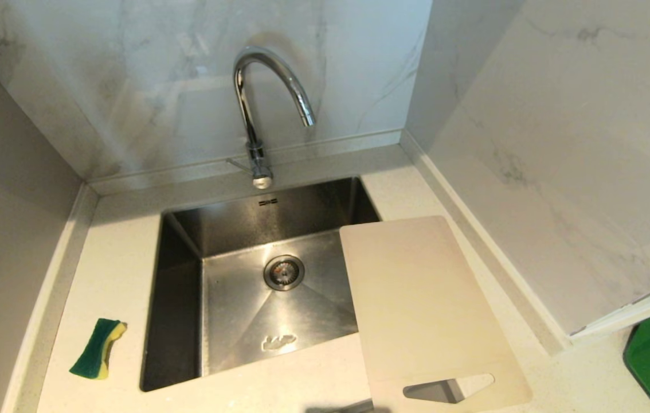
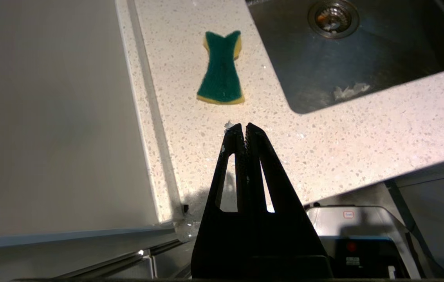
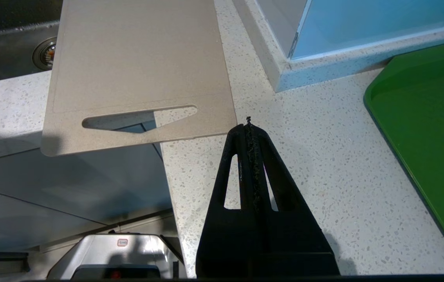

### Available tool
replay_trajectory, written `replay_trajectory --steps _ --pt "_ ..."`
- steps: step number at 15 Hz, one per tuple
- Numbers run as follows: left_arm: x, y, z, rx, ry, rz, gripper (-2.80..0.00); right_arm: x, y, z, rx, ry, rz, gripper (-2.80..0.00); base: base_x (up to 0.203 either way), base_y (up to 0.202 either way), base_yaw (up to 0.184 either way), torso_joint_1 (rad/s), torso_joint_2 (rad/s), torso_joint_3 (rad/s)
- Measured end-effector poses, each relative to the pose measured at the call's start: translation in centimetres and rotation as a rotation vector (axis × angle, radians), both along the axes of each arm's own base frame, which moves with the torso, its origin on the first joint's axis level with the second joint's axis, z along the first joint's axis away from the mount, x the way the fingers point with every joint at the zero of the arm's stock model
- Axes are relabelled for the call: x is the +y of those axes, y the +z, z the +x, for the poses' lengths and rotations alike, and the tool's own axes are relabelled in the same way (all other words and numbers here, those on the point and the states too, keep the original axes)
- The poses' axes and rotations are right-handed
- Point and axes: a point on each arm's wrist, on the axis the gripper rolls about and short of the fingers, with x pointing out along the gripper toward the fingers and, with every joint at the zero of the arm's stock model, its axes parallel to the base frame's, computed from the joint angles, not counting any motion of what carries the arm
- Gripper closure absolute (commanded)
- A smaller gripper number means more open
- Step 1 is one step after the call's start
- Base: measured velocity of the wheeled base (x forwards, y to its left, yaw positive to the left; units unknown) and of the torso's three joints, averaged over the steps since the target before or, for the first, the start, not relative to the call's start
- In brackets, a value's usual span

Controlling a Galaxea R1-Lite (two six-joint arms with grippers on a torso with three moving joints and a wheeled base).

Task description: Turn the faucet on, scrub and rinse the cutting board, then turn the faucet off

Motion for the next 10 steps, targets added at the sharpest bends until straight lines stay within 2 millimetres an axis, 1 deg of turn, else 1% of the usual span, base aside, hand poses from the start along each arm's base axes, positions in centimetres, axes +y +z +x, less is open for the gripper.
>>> replay_trajectory --steps 5,10 --pt "0.0 -0.9 -1.5 -0.092 -0.047 0.016 0.0 0.0 0.0 0.0 0.0 0.0 0.0 0.0 0.0 0.0 0.0 0.0 0.0 0.0" --pt "0.0 -1.2 -2.1 -0.161 -0.048 0.017 0.0 0.0 0.0 0.0 0.0 0.0 0.0 0.0 0.0 0.0 0.0 0.0 0.0 0.0"
